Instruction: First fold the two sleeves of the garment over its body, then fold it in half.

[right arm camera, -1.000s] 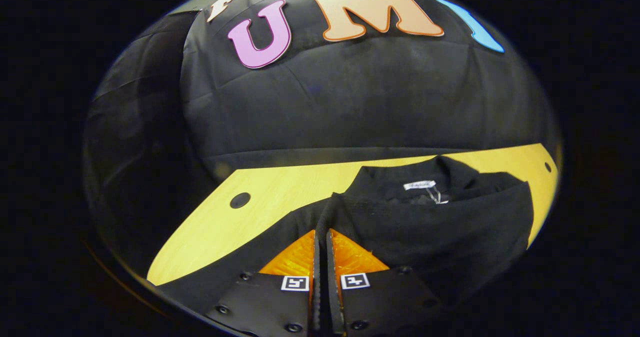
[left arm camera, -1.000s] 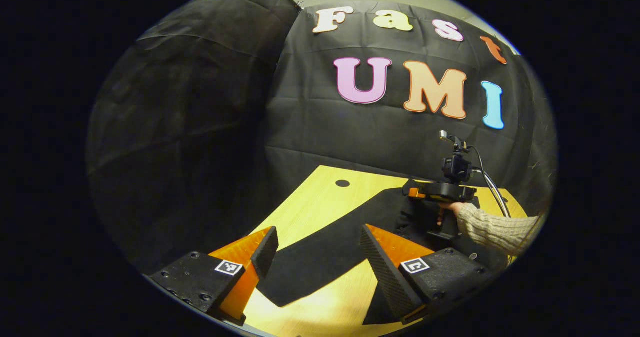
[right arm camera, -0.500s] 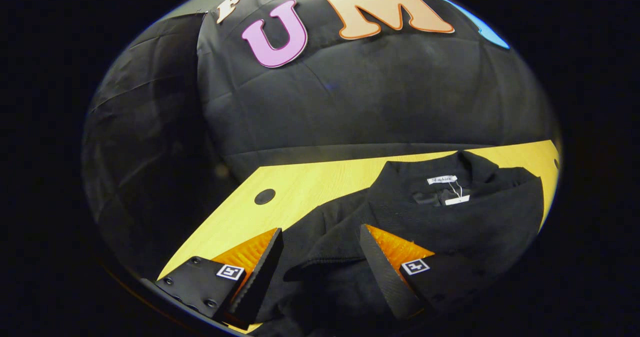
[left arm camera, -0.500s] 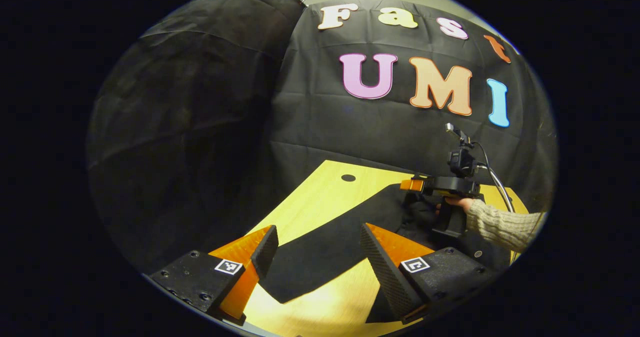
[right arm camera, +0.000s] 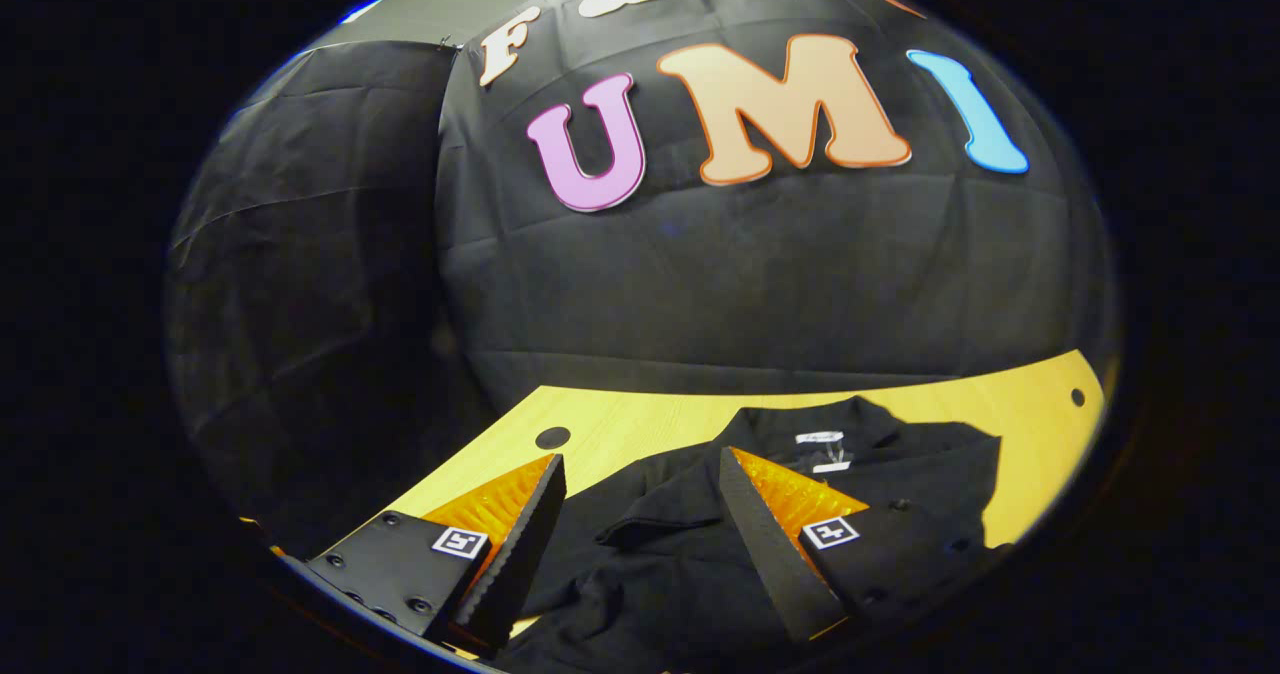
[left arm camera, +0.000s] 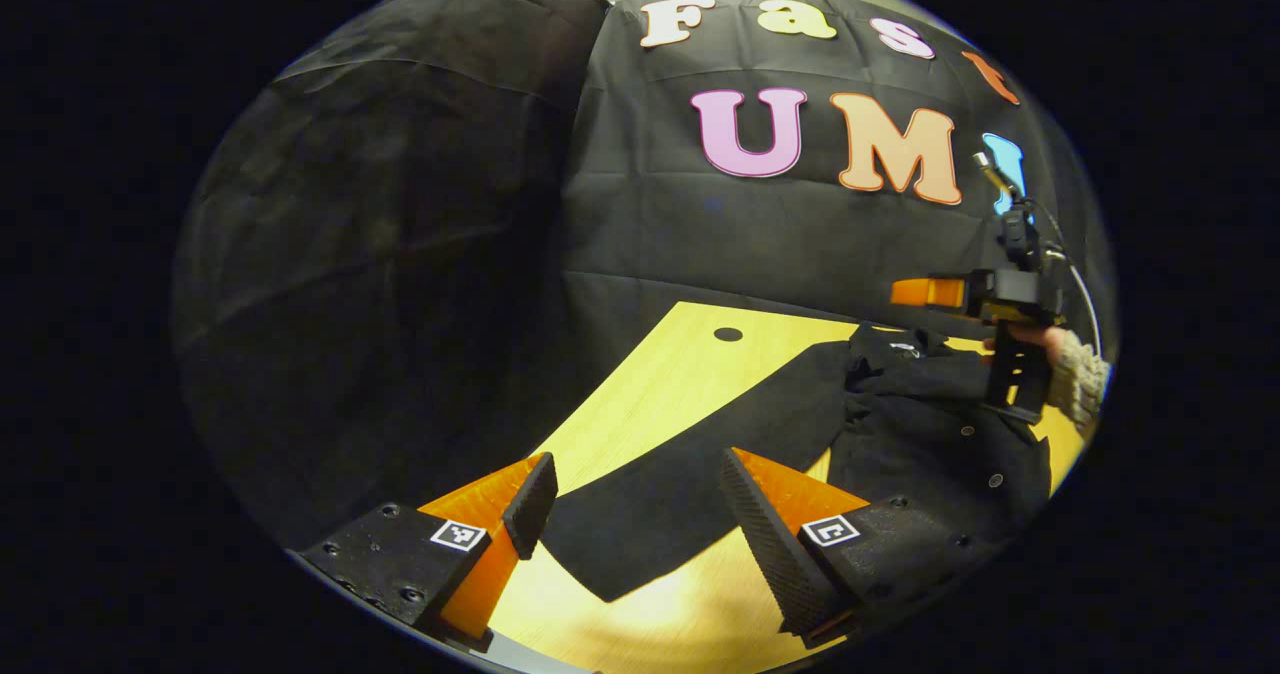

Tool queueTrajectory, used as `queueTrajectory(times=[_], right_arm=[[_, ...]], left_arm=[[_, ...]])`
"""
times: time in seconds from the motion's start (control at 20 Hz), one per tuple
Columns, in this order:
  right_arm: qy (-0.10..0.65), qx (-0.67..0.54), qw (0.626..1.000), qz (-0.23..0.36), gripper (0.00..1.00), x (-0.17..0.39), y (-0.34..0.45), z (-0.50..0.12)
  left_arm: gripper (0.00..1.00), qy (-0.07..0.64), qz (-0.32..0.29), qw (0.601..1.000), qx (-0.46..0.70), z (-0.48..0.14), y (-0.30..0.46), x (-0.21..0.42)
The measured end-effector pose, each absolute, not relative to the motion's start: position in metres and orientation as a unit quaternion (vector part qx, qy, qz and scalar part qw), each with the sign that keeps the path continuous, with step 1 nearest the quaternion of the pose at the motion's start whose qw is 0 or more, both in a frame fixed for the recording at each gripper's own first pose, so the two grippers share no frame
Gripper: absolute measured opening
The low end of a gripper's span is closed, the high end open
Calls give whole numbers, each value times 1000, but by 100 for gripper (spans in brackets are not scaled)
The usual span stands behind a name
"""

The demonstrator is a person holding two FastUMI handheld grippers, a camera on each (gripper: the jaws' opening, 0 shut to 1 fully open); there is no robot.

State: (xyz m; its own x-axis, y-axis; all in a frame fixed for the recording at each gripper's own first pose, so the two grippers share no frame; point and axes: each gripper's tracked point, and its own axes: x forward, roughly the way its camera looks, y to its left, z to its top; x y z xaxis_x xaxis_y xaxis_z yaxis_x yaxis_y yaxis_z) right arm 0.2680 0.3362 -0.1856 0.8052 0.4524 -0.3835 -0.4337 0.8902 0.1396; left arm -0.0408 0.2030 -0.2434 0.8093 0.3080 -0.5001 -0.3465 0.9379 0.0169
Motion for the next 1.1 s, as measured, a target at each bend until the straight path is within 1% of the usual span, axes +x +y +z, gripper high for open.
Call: queueTrajectory(times=[0.05, 0.1, 0.2, 0.25, 0.35, 0.4, 0.45, 0.5, 0.55, 0.6, 0.65, 0.7, 0.75, 0.8, 0.85, 0.9, 0.95, 1.0, 1.05, 1.1], right_arm=[[198, 23, 953, 230, 100, 261, 328, -174], [186, 24, 957, 223, 98, 256, 320, -166], [161, 24, 963, 214, 98, 242, 305, -145], [146, 25, 966, 210, 94, 235, 298, -133], [121, 27, 970, 209, 94, 218, 287, -115], [107, 26, 972, 208, 98, 211, 281, -107], [96, 26, 973, 206, 94, 203, 275, -99], [87, 26, 975, 202, 100, 196, 267, -93], [79, 27, 977, 198, 100, 188, 261, -88], [76, 30, 978, 194, 97, 181, 256, -86], [73, 35, 978, 192, 97, 173, 251, -83], [68, 37, 979, 190, 97, 168, 246, -81], [61, 34, 980, 184, 97, 163, 238, -78], [56, 28, 982, 176, 94, 158, 230, -76], [51, 21, 984, 169, 97, 154, 221, -76], [50, 15, 985, 162, 97, 149, 214, -76], [49, 14, 986, 158, 94, 145, 207, -75], [47, 16, 987, 153, 100, 141, 201, -74], [46, 21, 988, 148, 97, 137, 193, -72], [48, 26, 989, 140, 97, 134, 185, -73]], left_arm=[[99, 255, 176, 950, -40, -242, 205, -41], [100, 252, 180, 950, -40, -242, 208, -43], [100, 250, 186, 950, -34, -244, 214, -44], [98, 252, 189, 949, -28, -247, 216, -44], [98, 259, 192, 946, -25, -256, 217, -44], [99, 263, 194, 945, -26, -257, 217, -46], [98, 266, 195, 944, -25, -260, 219, -46], [98, 269, 197, 942, -24, -265, 222, -47], [100, 272, 197, 942, -26, -268, 222, -48], [98, 274, 196, 941, -28, -272, 222, -50], [100, 278, 196, 940, -31, -276, 222, -51], [98, 283, 196, 938, -32, -283, 221, -53], [100, 287, 197, 937, -33, -288, 221, -55], [99, 293, 197, 935, -35, -295, 221, -56], [99, 299, 194, 933, -39, -301, 218, -56], [98, 309, 192, 931, -42, -308, 216, -58], [98, 317, 193, 928, -41, -316, 215, -60], [98, 324, 193, 925, -40, -323, 215, -62], [99, 331, 195, 922, -40, -329, 215, -64], [98, 336, 196, 920, -41, -334, 216, -65]])
